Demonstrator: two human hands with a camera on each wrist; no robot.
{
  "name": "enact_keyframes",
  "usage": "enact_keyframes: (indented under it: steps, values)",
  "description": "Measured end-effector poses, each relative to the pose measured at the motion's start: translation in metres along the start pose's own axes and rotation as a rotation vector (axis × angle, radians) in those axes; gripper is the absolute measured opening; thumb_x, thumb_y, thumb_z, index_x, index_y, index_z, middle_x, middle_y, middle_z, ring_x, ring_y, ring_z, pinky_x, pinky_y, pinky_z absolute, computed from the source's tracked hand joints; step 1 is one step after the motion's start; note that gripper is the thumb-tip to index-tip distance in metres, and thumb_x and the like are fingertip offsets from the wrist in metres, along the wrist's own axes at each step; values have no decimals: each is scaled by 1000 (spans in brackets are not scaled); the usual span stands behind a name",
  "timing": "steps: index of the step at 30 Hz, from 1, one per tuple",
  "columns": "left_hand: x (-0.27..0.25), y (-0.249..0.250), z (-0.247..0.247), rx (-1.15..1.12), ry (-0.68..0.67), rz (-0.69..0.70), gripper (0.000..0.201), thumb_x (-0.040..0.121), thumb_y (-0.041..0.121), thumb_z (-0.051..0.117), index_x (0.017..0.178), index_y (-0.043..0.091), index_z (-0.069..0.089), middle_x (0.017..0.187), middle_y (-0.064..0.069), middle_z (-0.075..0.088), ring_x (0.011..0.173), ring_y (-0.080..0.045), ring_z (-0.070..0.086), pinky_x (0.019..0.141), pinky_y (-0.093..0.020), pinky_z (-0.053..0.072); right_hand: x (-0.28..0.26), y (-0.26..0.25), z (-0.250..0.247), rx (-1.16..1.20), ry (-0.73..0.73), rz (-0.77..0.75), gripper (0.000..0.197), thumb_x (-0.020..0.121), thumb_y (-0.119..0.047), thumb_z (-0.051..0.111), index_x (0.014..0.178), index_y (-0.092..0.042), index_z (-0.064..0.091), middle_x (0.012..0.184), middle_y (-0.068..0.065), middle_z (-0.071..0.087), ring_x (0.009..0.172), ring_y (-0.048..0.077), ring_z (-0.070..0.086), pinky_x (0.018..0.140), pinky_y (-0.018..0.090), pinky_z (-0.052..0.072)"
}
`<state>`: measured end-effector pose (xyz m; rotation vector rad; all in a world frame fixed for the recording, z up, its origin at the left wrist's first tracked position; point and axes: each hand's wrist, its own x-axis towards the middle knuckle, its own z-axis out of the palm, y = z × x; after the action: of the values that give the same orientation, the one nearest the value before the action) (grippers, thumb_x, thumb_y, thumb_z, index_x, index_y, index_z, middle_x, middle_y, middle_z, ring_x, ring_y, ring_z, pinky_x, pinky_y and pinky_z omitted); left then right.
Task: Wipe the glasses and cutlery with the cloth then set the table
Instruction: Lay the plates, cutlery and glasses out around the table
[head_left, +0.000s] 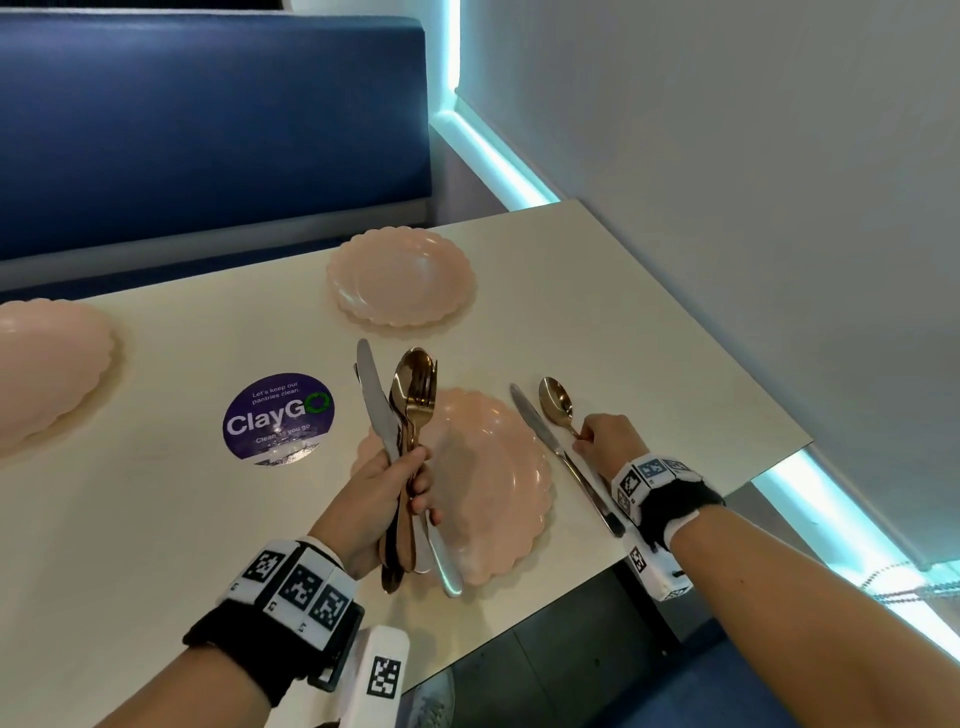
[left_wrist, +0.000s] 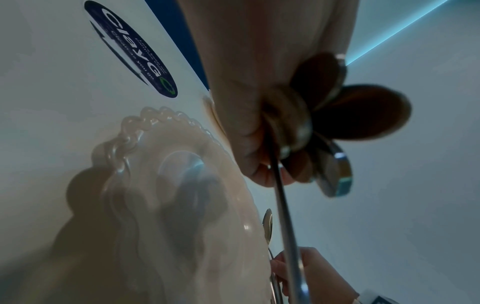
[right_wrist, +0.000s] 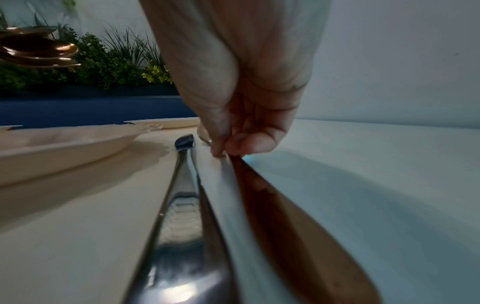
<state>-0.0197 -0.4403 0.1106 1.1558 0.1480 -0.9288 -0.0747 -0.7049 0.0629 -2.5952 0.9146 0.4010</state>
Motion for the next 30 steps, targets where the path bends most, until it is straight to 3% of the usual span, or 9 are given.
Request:
enact_keyframes:
  steps: [4, 8, 11, 14, 16, 20, 25, 30]
  values:
    - [1, 3, -7, -26, -9, -6, 14, 97, 17, 42, 88, 10, 49, 57, -1, 46, 42, -10, 44, 51, -29, 51, -8, -13, -13, 5, 84, -38, 27, 93, -27, 51, 103, -4, 60, 99, 12, 64, 89, 26, 59, 72, 27, 39]
    - [-1, 7, -15, -60, 19, 26, 10, 97, 18, 43, 101, 9, 46, 59, -2, 57, 44, -11, 51, 49, -28, 52, -26, -60, -31, 197, 199, -274, 23, 91, -24, 54, 87, -6, 66, 78, 6, 62, 76, 25, 59, 69, 27, 42]
    - [-7, 13, -21, -69, 21, 44, 16, 98, 21, 40, 94, 10, 50, 63, -4, 60, 45, -11, 54, 50, -27, 53, -48, -112, -33, 286, 106, -462, 18, 88, -25, 60, 92, -12, 72, 81, -4, 63, 78, 14, 58, 75, 24, 42]
    - [-16, 19, -33, -65, 28, 79, 14, 99, 19, 40, 97, 10, 51, 64, -4, 61, 46, -12, 54, 52, -28, 52, -68, -160, -17, 378, -70, -540, 22, 88, -34, 60, 93, -18, 74, 78, -9, 64, 67, 5, 56, 69, 22, 44]
    - [-23, 23, -43, -33, 22, 114, 16, 98, 19, 40, 102, 10, 52, 66, -5, 61, 48, -12, 54, 53, -28, 51, -78, -185, -5, 535, -144, -515, 20, 87, -30, 62, 90, -14, 75, 75, -3, 67, 58, 1, 53, 59, 13, 42]
    - [-36, 32, -70, 42, 21, 141, 17, 99, 22, 40, 102, 11, 52, 69, -7, 62, 51, -13, 55, 54, -28, 50, -90, -221, 9, 782, -151, -397, 14, 84, -20, 65, 80, -10, 73, 65, 1, 64, 51, 4, 49, 44, 10, 37]
    - [-52, 41, -108, -50, 84, 114, 17, 98, 23, 43, 101, 9, 52, 69, -7, 68, 54, -15, 62, 55, -29, 55, -103, -256, 25, 866, -102, -262, 21, 89, -17, 58, 68, -17, 61, 61, 1, 59, 54, 12, 53, 46, 21, 41]
    - [-68, 53, -158, -127, 184, 54, 21, 99, 21, 41, 94, 4, 51, 80, -13, 65, 66, -20, 66, 52, -29, 57, -108, -267, 20, 1039, 23, -185, 29, 95, -7, 48, 66, -13, 50, 55, 4, 49, 43, 10, 44, 41, 22, 37]
